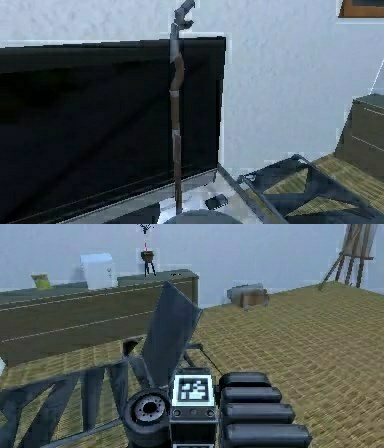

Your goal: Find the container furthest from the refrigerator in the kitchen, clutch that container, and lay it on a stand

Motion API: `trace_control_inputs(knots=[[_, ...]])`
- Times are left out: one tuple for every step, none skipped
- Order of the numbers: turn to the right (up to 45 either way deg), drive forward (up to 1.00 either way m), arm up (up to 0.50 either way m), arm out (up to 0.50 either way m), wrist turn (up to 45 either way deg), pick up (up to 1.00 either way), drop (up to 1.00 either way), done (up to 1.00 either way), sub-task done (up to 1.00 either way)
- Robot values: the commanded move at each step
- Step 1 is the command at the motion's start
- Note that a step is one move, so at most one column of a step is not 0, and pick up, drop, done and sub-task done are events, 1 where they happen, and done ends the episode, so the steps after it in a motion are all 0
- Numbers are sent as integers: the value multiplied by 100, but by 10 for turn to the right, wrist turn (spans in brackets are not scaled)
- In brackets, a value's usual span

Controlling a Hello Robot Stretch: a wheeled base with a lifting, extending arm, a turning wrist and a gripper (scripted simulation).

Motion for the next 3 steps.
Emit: trace_control_inputs(knots=[[450, 0, 0, 0, 0, 0, 0, 0, 0], [450, 0, 0, 0, 0, 0, 0, 0, 0], [330, 0, 0, 0, 0, 0, 0, 0, 0]])
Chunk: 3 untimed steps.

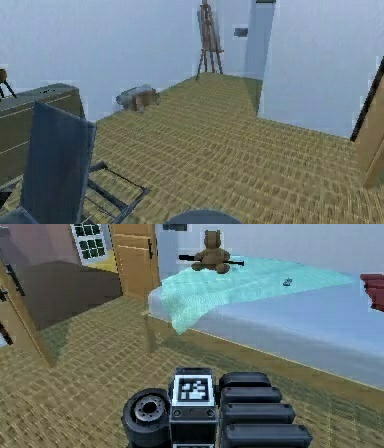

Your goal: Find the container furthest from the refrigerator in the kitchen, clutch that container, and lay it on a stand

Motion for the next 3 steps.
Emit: trace_control_inputs(knots=[[-450, 0, 0, 0, 0, 0, 0, 0, 0], [-450, 0, 0, 0, 0, 0, 0, 0, 0], [-420, 0, 0, 0, 0, 0, 0, 0, 0]])
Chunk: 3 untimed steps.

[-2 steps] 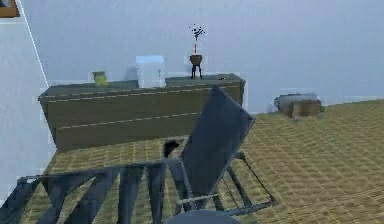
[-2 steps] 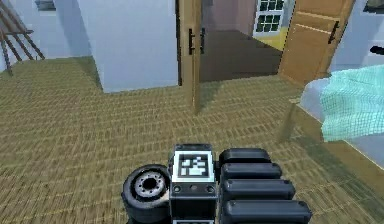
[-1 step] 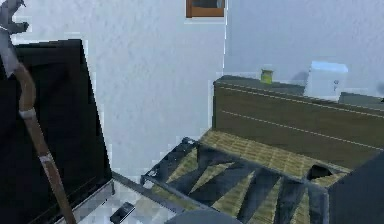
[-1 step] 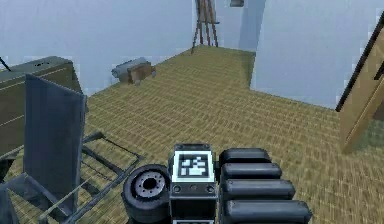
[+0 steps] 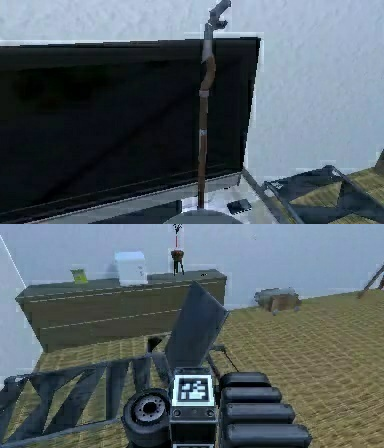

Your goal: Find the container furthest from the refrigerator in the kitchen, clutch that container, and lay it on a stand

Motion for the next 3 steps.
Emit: trace_control_inputs(knots=[[450, 0, 0, 0, 0, 0, 0, 0, 0], [450, 0, 0, 0, 0, 0, 0, 0, 0], [450, 0, 0, 0, 0, 0, 0, 0, 0]])
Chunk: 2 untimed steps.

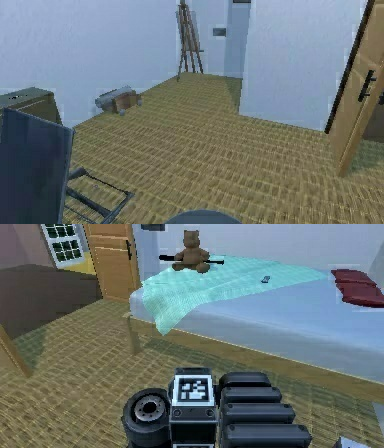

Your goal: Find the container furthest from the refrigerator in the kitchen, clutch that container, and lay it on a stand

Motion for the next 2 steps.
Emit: trace_control_inputs(knots=[[90, 0, 0, 0, 0, 0, 0, 0, 0], [-450, 0, 0, 0, 0, 0, 0, 0, 0]])
